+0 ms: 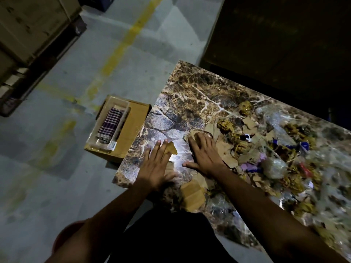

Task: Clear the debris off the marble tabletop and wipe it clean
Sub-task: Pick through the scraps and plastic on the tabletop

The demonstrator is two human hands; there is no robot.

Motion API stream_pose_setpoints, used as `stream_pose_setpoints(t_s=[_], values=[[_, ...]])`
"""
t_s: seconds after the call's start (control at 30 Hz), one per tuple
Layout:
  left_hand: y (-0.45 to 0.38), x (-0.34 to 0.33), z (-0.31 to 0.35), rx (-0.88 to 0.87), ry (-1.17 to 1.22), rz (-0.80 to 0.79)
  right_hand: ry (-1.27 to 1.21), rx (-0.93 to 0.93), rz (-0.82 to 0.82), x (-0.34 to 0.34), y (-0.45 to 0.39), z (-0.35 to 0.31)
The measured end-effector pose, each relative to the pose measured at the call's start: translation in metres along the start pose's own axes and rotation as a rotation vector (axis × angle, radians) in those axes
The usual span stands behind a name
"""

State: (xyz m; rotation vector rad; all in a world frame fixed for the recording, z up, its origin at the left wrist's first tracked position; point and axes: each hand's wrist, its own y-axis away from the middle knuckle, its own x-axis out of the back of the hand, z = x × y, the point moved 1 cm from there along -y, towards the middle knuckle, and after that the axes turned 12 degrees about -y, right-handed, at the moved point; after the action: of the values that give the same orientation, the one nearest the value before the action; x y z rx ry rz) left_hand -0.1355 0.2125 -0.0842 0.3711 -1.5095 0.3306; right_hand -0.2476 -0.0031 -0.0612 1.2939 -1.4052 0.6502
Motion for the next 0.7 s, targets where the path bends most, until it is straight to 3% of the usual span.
stream_pose_setpoints(t_s=[0.13,0.33,0.53,0.7], values=[[-0.014,0.001,0.001,0.059,-0.049,0.015,-0.015,-0.04,0.055,-0.003,-0.001,-0.001],[-0.021,0.005,0.007,0.0,-0.033,0.123,0.091,-0.023,0.142,0.0,-0.002,-0.016],[-0.021,-0.003,0.013,0.032,-0.124,0.075,-0.008,-0.04,0.055,-0.006,-0.002,-0.024],[-0.022,0.013,0.019,0.074,-0.074,0.035,0.038,-0.074,0.094,-0.008,0.001,-0.032]])
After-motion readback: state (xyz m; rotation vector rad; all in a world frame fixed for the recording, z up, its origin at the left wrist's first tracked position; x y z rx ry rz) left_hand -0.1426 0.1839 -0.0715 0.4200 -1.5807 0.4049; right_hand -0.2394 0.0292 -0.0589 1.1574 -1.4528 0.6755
